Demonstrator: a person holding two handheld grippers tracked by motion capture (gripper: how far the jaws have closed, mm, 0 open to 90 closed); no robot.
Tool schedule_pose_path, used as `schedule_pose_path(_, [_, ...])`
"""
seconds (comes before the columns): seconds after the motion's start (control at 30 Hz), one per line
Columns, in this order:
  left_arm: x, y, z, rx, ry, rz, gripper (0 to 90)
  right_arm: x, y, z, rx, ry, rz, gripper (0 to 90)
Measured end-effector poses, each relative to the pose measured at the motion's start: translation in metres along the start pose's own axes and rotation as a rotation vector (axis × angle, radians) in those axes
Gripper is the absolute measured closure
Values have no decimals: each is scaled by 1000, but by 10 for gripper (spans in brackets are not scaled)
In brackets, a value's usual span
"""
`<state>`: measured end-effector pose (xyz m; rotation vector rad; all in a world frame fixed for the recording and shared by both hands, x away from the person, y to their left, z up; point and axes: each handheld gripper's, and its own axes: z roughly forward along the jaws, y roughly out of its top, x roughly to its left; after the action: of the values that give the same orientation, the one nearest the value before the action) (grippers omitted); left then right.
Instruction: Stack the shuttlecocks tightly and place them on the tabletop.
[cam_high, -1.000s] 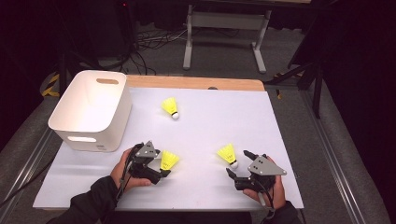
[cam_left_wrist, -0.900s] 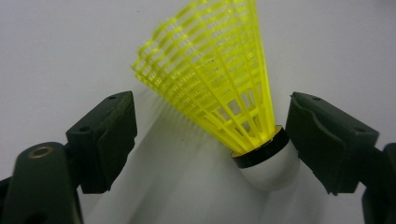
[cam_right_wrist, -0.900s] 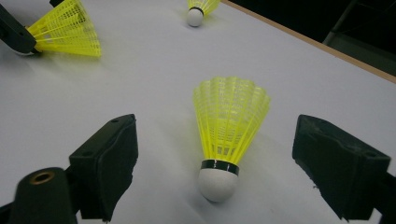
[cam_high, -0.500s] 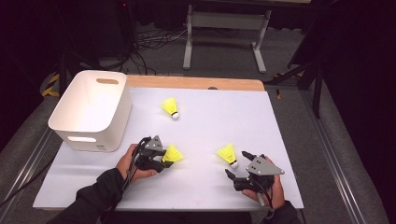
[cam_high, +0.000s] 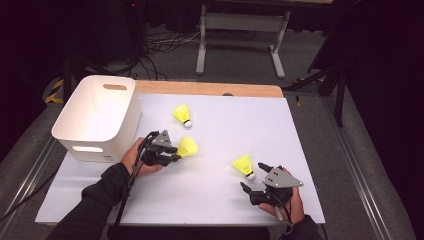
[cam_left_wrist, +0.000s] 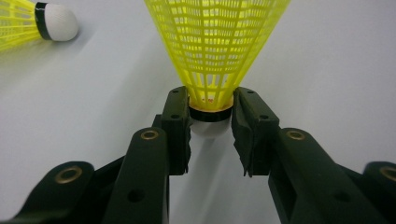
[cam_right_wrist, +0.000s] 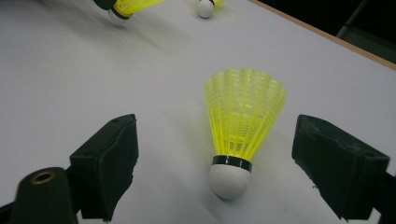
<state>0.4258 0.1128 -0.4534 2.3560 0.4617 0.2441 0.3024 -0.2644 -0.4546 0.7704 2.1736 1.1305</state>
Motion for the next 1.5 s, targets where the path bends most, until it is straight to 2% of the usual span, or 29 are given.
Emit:
schedule_pose_path(0.23, [1, 6, 7, 44, 1, 36, 679, 1, 0, 1, 4, 12, -7, 161])
schedule_pose_path(0.27, [1, 6, 6, 53, 12, 54, 681, 1, 0, 1, 5, 12, -8, 161])
schedule_pose_path(0.37, [2, 5, 2, 67, 32, 55, 683, 2, 0, 1, 6, 16, -8, 161])
schedule_pose_path(0.43, [3, 3, -1, 104, 56, 65, 683, 1, -1, 1, 7, 20, -7, 161])
schedule_pose_path(0.53, [5, -1, -7, 129, 77, 61, 687, 2, 0, 2, 11, 23, -9, 161])
schedule_pose_path(0.6, [7, -5, -12, 131, 74, 49, 688, 3, 0, 2, 14, 23, -12, 162])
schedule_pose_path(0.73, [9, -10, -19, 165, 111, 49, 688, 4, 0, 4, 20, 29, -12, 162])
schedule_pose_path(0.87, [12, -12, -18, 175, 127, 39, 689, 4, 0, 6, 30, 34, -15, 162])
schedule_pose_path(0.93, [12, -11, -17, 183, 158, 55, 688, 5, -1, 7, 34, 42, -16, 163])
schedule_pose_path(1.0, [11, -11, -15, 175, 154, 45, 688, 5, -1, 7, 38, 42, -26, 163])
schedule_pose_path(1.07, [11, -10, -11, 187, 135, 61, 702, 5, -1, 7, 37, 44, -23, 163])
schedule_pose_path(1.23, [9, -6, -3, 161, 130, 72, 683, 5, -1, 7, 42, 46, -26, 163])
schedule_pose_path(1.33, [9, -5, -1, 164, 135, 77, 665, 6, -1, 7, 44, 51, -30, 163])
schedule_pose_path(1.5, [10, -6, -2, 140, 114, 65, 643, 6, -2, 7, 46, 56, -36, 163])
